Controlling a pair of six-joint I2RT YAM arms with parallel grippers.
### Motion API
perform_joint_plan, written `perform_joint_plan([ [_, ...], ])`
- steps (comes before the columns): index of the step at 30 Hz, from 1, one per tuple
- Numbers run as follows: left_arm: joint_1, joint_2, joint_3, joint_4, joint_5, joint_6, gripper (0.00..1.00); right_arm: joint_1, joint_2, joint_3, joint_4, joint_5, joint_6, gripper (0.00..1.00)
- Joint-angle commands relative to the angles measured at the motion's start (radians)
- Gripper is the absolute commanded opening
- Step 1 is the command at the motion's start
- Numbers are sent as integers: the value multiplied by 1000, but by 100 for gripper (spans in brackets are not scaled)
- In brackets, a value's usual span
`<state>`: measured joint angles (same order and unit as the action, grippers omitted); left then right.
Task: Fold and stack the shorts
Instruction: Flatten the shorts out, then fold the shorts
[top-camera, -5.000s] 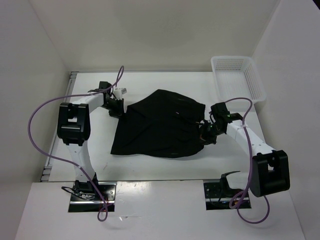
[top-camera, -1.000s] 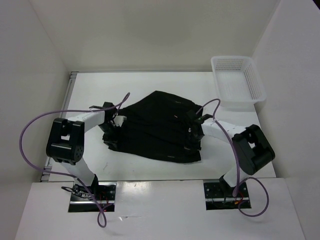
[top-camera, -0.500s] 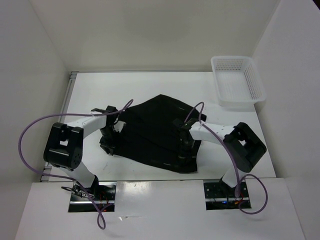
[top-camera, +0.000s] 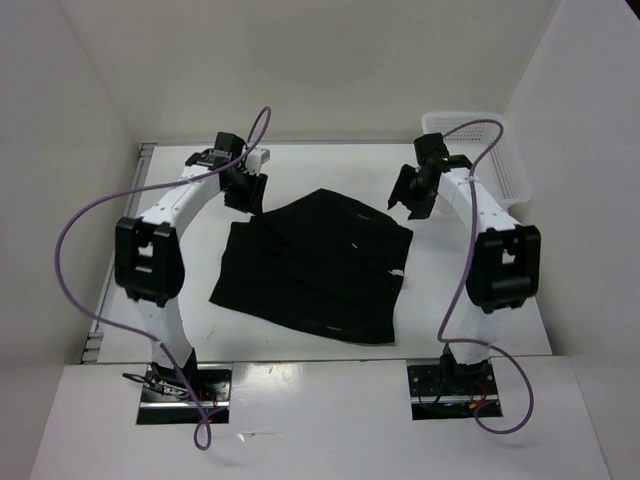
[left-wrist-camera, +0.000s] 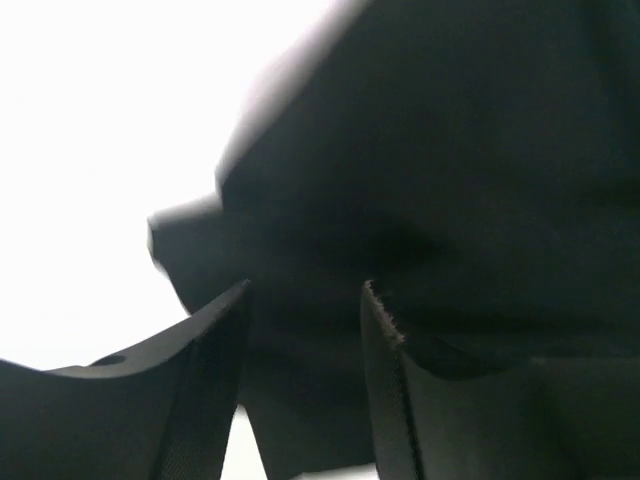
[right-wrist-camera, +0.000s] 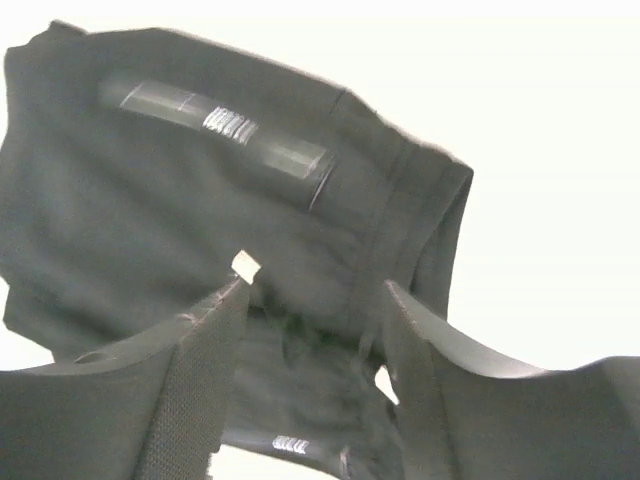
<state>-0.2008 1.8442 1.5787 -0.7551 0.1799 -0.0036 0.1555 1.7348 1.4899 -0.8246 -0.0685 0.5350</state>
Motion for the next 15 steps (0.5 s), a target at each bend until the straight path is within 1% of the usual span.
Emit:
perform_joint_plan([
  [1, 49, 182, 174, 82, -17, 4, 56, -14, 148, 79, 38, 42, -72, 70],
  [3, 49, 264, 239, 82, -1, 4, 57, -24, 193, 116, 38, 42, -84, 72],
  [5, 58, 314, 295, 97, 13, 4, 58, -37, 250, 128, 38, 56, -95, 83],
  [6, 58, 326, 308, 111, 13, 4, 58, -37, 265, 138, 38, 65, -104, 85],
  [7, 58, 338, 308, 111, 13, 4, 60, -46, 291, 138, 27, 76, -104, 85],
  [9, 58, 371, 323, 111, 32, 4, 60, -47, 301, 129, 27, 76, -116, 87],
  [10, 58, 384, 333, 99, 58, 4, 61, -47, 311, 107, 27, 87, -116, 89],
  [12, 58, 406, 333, 77, 82, 4, 61, -47, 321, 87, 38, 99, -125, 89],
  [15, 38, 418, 284, 77, 147, 4, 61, -47, 354, 66, 57, 111, -136, 90],
])
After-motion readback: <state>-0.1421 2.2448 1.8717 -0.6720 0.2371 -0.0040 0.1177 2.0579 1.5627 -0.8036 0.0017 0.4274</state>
